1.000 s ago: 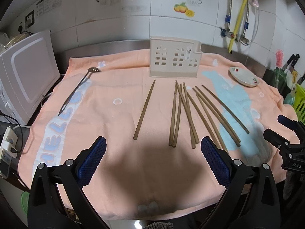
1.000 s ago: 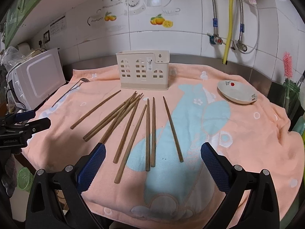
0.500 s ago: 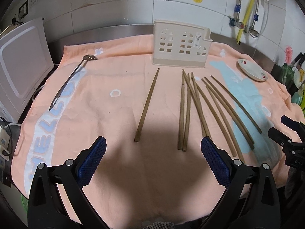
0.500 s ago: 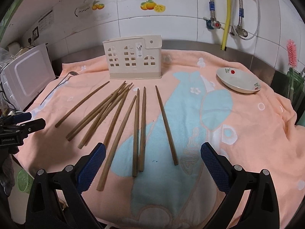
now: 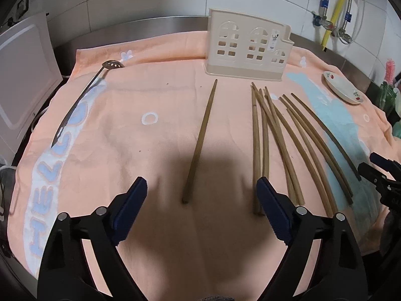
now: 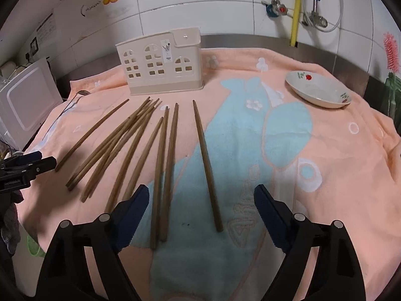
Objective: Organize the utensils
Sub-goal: 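Lower the left tool toward a lone chopstick while the right tool approaches another chopstick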
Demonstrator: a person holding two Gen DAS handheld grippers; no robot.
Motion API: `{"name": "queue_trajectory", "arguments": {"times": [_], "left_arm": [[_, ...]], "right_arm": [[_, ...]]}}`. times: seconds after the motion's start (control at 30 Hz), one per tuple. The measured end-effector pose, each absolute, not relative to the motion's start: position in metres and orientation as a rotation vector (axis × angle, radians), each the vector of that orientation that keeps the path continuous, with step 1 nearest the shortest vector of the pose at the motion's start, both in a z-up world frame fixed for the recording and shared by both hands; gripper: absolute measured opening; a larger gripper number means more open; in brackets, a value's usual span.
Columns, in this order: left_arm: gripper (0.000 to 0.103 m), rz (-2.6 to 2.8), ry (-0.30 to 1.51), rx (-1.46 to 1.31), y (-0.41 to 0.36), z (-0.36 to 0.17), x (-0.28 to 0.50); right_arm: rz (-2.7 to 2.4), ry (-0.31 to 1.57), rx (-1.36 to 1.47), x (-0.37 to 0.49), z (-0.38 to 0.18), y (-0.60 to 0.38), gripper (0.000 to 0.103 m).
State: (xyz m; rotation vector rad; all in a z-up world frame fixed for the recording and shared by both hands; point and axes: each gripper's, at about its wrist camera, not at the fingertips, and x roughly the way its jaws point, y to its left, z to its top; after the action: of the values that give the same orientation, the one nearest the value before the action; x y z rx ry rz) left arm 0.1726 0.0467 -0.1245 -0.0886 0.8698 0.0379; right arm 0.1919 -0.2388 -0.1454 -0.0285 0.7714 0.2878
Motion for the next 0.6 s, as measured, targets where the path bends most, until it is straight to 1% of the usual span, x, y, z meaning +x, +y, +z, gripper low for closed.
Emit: {"name": "queue_trajectory", "arguments": {"times": [0.03, 0.07, 0.1, 0.17, 0.2, 0.27, 0.3, 0.37, 0.47, 0.5, 0.57, 0.6], "left_arm": [[0.077, 0.033, 0.874, -0.094, 0.048, -0.126, 0.175], [0.074, 0.028, 0.878, -0.100, 0.049, -0.128, 0.178], [0.073, 0.025, 0.882, -0.102, 0.050, -0.130, 0.180], [0.065, 0.020, 0.892, -0.100, 0.050, -0.133, 0.184], [0.063, 0.014, 0.895, -0.105, 0.051, -0.135, 0.187], [0.056, -0.001, 0.902, -0.122, 0.054, -0.137, 0.190], [0.054, -0.006, 0.904, -0.127, 0.055, -0.138, 0.192], [0.046, -0.017, 0.904, -0.134, 0.057, -0.140, 0.196], [0.037, -0.026, 0.905, -0.145, 0.061, -0.142, 0.200], [0.035, -0.029, 0.907, -0.151, 0.063, -0.143, 0.201], [0.026, -0.037, 0.908, -0.159, 0.064, -0.144, 0.204], [0.025, -0.040, 0.907, -0.158, 0.064, -0.145, 0.205]], "right_arm": [[0.287, 0.771, -0.028, 0.193, -0.146, -0.239, 0.079], [0.289, 0.774, -0.025, 0.196, -0.146, -0.239, 0.075], [0.294, 0.777, -0.021, 0.198, -0.146, -0.239, 0.073], [0.302, 0.780, -0.019, 0.202, -0.147, -0.238, 0.068], [0.302, 0.783, -0.024, 0.204, -0.148, -0.236, 0.067], [0.306, 0.789, -0.033, 0.206, -0.149, -0.234, 0.059], [0.311, 0.791, -0.034, 0.208, -0.150, -0.233, 0.057], [0.310, 0.797, -0.036, 0.210, -0.151, -0.233, 0.054], [0.313, 0.801, -0.027, 0.212, -0.153, -0.233, 0.049], [0.314, 0.803, -0.028, 0.213, -0.153, -0.233, 0.048], [0.317, 0.805, -0.028, 0.214, -0.154, -0.232, 0.047], [0.319, 0.804, -0.030, 0.214, -0.154, -0.231, 0.046]]}}
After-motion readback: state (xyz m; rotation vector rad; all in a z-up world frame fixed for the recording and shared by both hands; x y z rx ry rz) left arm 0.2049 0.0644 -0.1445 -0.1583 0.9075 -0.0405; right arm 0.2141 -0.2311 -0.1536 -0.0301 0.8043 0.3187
